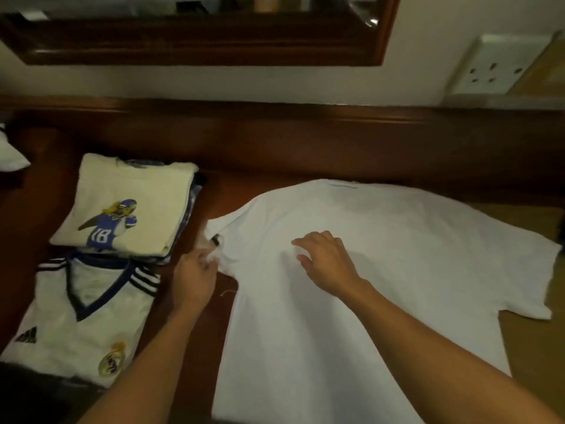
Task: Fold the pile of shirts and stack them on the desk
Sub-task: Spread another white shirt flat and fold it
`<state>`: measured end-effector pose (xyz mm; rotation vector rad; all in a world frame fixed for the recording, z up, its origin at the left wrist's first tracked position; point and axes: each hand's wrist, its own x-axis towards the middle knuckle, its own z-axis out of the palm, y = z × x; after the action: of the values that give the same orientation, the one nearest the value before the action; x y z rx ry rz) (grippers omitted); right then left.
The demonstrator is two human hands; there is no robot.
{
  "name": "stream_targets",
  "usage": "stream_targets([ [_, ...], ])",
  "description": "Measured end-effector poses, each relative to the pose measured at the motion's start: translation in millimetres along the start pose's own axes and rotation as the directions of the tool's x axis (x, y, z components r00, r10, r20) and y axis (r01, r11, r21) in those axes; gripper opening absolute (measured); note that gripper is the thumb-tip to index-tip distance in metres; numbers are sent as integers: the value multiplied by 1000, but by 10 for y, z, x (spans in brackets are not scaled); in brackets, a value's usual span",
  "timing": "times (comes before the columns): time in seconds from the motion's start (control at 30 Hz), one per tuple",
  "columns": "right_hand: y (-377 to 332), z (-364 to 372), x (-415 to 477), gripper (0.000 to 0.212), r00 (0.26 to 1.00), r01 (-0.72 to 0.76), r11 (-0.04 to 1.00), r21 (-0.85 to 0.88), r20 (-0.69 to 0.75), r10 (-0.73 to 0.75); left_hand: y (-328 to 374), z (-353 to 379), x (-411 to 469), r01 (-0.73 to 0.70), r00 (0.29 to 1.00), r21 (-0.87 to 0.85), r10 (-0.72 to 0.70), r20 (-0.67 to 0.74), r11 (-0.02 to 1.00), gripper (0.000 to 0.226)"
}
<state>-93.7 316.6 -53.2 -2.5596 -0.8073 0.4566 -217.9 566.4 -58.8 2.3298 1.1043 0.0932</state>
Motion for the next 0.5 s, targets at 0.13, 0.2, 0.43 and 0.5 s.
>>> stream_targets([
  [0.13, -504, 192, 591, 42, 999, 27, 999, -43, 41, -25, -105, 62, 86, 141, 989, -166, -132, 63, 976, 35],
  [0.2, -719, 267, 870, 47, 996, 66, 996, -68, 62, -62, -185, 87, 136, 194, 980, -210, -179, 86, 958, 33],
  [0.43, -1282, 492, 1624, 24, 966, 170, 982, -85, 211, -149, -361, 70, 237, 297, 954, -359, -261, 147, 885, 19],
  [0.5, -1366, 570, 1781, 10, 981, 81, 997, -16, 179, -77, -386, 43, 209, 332, 943, -413, -289, 164, 848, 18],
])
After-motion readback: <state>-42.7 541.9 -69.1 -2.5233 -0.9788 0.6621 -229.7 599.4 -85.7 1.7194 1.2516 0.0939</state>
